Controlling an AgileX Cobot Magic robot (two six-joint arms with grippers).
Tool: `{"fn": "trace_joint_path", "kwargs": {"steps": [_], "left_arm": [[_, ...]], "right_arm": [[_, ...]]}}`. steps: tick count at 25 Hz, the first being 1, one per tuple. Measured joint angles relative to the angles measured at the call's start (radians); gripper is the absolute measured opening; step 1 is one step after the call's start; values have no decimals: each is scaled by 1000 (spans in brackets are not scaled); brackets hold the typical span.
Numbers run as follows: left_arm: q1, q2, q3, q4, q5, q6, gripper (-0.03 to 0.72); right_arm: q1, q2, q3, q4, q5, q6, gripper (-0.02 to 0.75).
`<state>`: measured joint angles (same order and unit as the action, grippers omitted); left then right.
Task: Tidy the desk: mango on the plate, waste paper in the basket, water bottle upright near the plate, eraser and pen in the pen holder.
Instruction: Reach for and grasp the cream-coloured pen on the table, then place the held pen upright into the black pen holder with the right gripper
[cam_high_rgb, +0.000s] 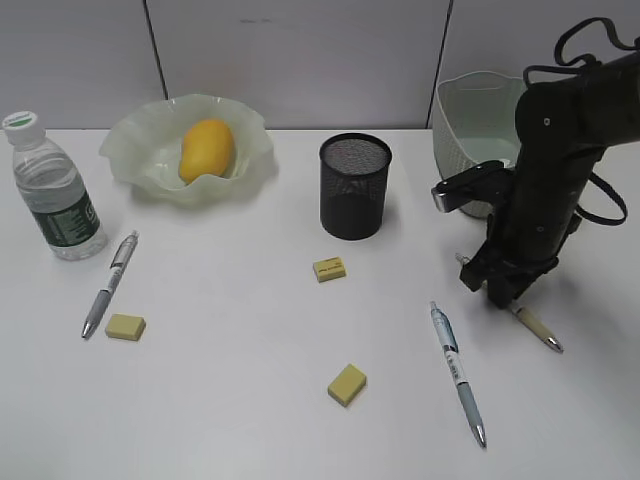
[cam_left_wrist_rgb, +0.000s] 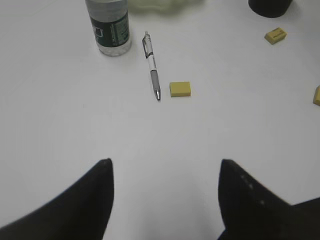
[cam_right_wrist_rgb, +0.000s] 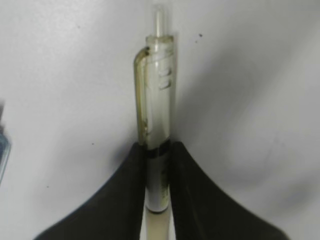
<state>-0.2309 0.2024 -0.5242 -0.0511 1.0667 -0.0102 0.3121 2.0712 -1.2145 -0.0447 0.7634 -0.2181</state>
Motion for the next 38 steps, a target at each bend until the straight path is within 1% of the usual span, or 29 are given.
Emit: {"fn": "trace_joint_path", "kwargs": {"steps": [10, 15, 20, 25, 29, 32, 36, 38], "left_arm": [[0, 0, 0, 0, 0, 0, 496], [0, 0, 0, 0, 0, 0, 496], [0, 0, 0, 0, 0, 0, 496], [0, 0, 0, 0, 0, 1, 496], [0, 0, 0, 0, 0, 1, 496], [0, 0, 0, 0, 0, 1, 496], [0, 0, 1, 0, 0, 1, 496], [0, 0, 1, 0, 0, 1, 496]], "right_arm": [[0, 0, -1, -21, 4, 0, 137], [0, 1, -45, -18, 69, 0, 138], [1, -25, -110, 35, 134, 0, 138], [1, -99, -157, 106, 146, -25, 138], [1, -153, -230, 212, 126, -78, 138], [1, -168, -305, 344, 57, -138, 138], [1, -168, -360, 598, -97, -276, 138], [5, -168, -362, 726, -171, -384, 138]]}}
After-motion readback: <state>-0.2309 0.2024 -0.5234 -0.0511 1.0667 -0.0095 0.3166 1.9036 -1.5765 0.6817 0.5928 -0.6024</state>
